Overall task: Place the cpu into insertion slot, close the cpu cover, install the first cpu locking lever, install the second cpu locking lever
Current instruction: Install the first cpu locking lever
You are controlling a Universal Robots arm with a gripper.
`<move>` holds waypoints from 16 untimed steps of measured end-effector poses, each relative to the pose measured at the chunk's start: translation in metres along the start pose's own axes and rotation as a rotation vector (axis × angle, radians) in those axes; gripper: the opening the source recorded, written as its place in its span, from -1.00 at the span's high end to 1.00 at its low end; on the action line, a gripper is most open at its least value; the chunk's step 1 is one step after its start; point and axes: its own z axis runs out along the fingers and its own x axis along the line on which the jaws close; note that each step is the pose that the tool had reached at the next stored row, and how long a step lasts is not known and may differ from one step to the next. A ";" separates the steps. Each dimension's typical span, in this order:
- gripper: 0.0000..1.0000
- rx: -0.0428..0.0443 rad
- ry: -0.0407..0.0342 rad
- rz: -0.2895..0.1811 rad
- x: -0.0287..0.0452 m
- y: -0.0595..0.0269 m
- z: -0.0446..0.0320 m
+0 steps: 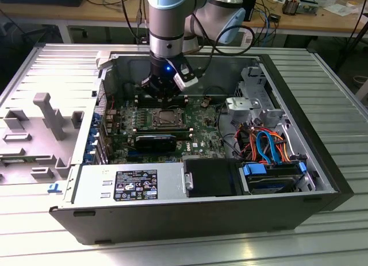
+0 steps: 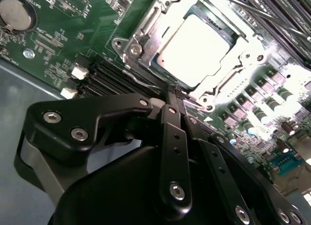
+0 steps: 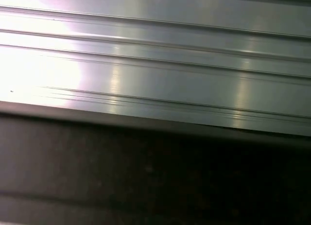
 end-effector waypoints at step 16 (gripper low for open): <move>0.79 0.0015 0.0002 0.000 -0.0130 -0.0017 0.0020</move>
